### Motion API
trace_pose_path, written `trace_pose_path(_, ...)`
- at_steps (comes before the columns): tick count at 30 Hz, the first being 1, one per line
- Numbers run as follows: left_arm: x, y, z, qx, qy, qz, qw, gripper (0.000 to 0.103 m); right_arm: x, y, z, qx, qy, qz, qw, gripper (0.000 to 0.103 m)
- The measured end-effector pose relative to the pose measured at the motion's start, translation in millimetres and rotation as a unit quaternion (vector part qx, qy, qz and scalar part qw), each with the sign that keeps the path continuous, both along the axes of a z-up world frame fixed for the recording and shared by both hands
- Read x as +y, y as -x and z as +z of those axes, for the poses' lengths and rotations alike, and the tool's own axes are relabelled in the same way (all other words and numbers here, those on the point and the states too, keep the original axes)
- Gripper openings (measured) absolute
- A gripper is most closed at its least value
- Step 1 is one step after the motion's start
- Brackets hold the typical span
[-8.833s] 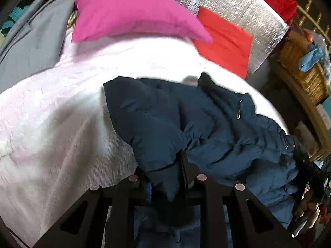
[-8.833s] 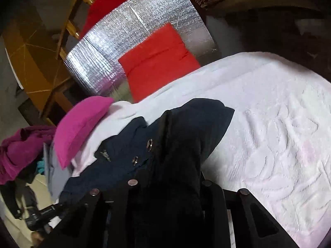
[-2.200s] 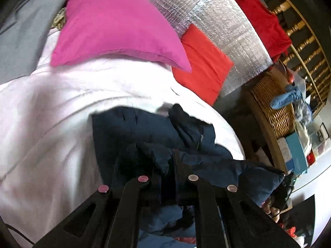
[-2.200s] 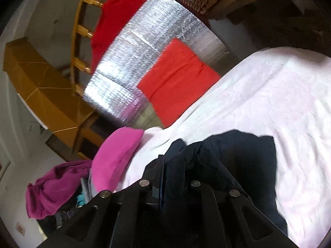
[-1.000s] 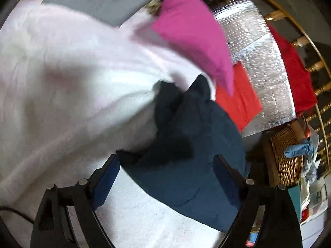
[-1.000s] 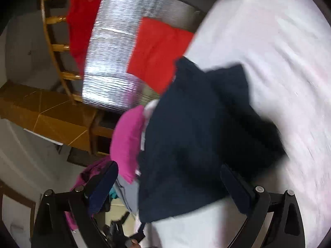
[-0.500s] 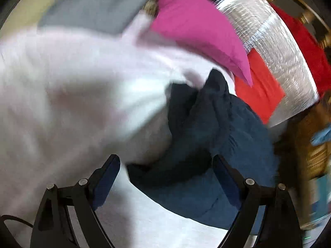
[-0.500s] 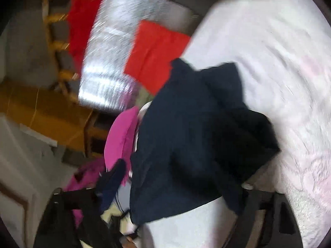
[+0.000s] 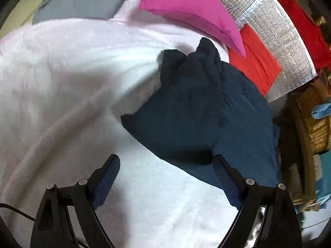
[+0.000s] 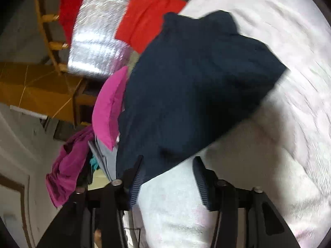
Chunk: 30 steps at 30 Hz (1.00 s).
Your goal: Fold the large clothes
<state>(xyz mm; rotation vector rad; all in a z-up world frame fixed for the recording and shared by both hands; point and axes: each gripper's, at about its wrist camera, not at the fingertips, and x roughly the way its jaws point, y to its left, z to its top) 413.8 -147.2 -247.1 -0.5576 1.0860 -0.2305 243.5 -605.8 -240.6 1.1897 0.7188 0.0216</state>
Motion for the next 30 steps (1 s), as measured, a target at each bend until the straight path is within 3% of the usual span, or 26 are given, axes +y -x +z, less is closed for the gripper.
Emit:
trace_pose_path(1,1,0,0,0.001,0.011,-0.002,0.9999,0.091,-5,5,-3,-0.003,-0.005,-0.015,1.0,0.071)
trace_pose_path(10,6,-14,-11,0.014,0.068,0.012,0.9975,0.091,-37,16,-11,-0.032,-0.021,-0.074,0.997,0.075)
trace_pose_path(14,12,-17,-11,0.0,0.091,0.016,0.9958,0.091,-45,16,-14,-0.05,-0.032,-0.097,0.994,0.079)
trace_pose_path(23,14,-28,-23,0.01,0.102,0.012,0.9947,0.091,-46,11,-15,-0.075,-0.036,-0.111,0.99,0.08)
trace_pose_path(30,12,-34,-24,-0.006,0.119,0.015,0.9927,0.091,-44,5,-2,-0.108,0.004,-0.09,0.99,0.08)
